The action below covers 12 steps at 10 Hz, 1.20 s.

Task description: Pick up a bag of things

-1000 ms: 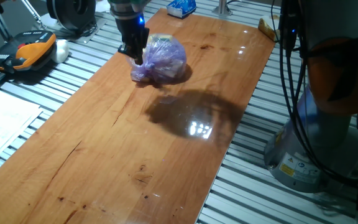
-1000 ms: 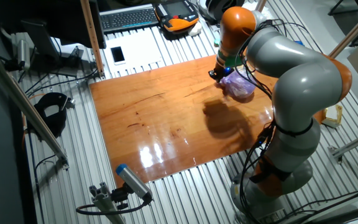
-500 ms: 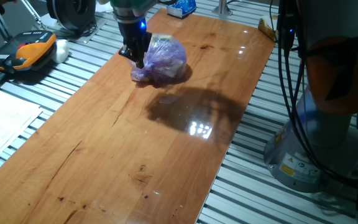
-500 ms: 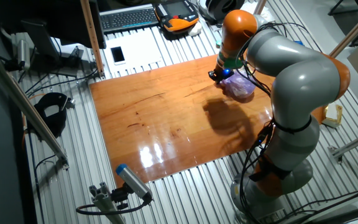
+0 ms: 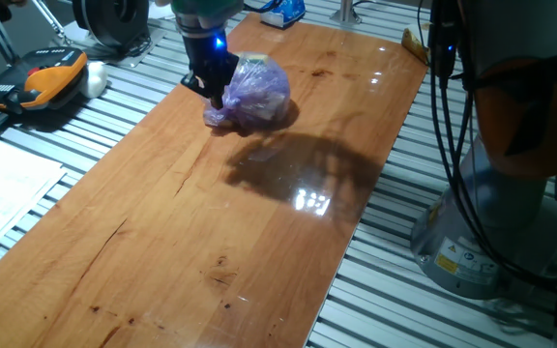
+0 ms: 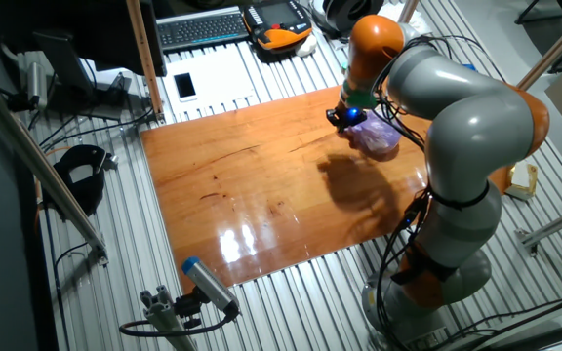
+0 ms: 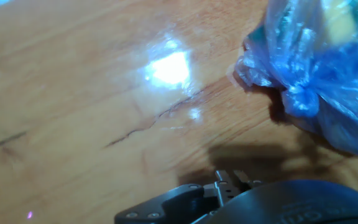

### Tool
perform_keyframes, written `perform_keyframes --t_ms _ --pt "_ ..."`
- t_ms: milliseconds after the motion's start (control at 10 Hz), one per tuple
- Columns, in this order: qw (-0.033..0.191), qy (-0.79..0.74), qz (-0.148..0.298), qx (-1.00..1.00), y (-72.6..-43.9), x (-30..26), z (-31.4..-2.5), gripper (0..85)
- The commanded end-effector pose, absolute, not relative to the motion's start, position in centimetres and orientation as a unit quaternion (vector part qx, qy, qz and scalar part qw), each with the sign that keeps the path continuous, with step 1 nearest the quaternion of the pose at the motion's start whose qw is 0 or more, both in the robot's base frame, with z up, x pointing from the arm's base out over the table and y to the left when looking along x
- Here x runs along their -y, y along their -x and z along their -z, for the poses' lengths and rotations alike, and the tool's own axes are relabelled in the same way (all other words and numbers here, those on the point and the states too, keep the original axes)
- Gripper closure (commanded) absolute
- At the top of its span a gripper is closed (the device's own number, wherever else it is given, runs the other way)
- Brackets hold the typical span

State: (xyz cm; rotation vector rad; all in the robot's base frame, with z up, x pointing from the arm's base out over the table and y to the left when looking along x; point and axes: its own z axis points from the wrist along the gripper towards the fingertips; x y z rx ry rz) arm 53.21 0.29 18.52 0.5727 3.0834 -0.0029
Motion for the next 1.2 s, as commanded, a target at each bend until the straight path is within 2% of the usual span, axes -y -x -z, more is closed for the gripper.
perform_keyframes --t_ms 0,300,600,700,1100 --pt "0.005 -0.286 0.004 -0.958 -53.2 -0.3 -18.4 51.0" --pt "0.013 -0.319 0.020 -0.947 -53.3 0.1 -18.5 51.0" --pt "0.008 -0.388 0.002 -0.922 -53.5 1.5 -18.7 51.0" --pt "0.010 -0.399 0.001 -0.917 -53.6 2.1 -18.7 34.0" --pt "0.029 -0.425 0.009 -0.905 -53.4 3.3 -17.9 34.0"
